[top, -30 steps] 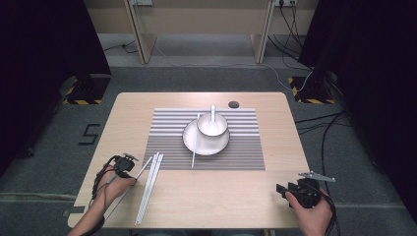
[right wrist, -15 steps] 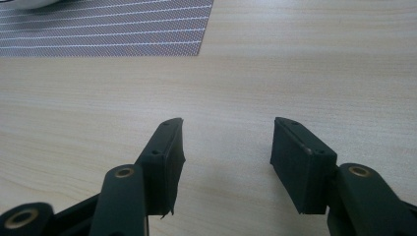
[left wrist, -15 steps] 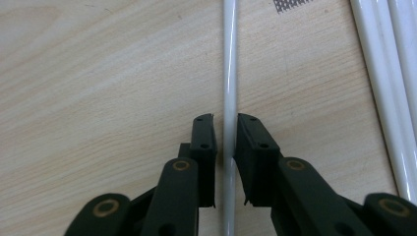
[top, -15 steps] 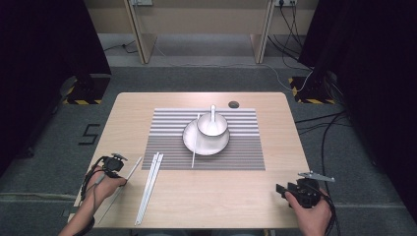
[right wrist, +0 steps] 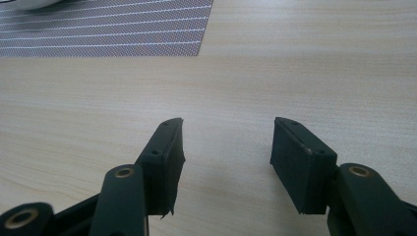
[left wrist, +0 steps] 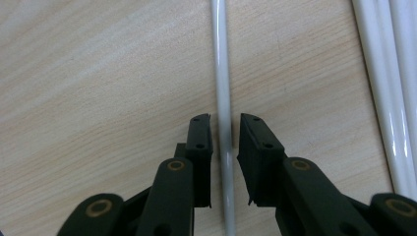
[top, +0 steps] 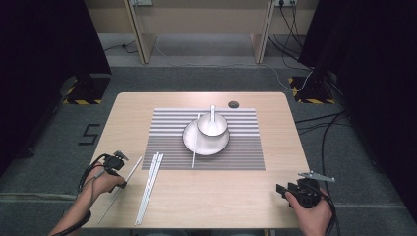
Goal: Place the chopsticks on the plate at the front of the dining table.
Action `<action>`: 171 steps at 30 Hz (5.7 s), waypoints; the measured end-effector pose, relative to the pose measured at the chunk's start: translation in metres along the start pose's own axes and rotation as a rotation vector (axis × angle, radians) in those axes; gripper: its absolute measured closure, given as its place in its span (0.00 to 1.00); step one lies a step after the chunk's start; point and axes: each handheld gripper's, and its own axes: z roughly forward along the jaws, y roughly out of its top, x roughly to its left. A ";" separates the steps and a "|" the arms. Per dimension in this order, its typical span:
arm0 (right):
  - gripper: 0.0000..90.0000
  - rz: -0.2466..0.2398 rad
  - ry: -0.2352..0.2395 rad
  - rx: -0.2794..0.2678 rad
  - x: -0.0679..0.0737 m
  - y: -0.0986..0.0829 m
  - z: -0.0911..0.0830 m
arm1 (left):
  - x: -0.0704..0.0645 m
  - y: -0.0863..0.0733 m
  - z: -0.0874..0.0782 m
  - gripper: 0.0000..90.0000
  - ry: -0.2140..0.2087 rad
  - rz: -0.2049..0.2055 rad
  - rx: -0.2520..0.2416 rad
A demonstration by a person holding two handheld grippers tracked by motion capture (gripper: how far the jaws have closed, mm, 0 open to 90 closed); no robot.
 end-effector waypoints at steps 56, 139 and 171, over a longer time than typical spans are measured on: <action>0.51 -0.009 0.001 0.003 0.002 0.000 0.000 | 0.000 0.012 0.006 0.94 0.003 -0.074 0.078; 0.51 0.001 0.000 0.000 -0.001 0.000 -0.001 | -0.018 0.045 -0.034 0.94 -0.019 -0.039 -0.039; 0.51 0.000 0.002 0.001 0.000 0.000 0.000 | -0.021 0.060 -0.041 0.94 -0.012 -0.041 -0.058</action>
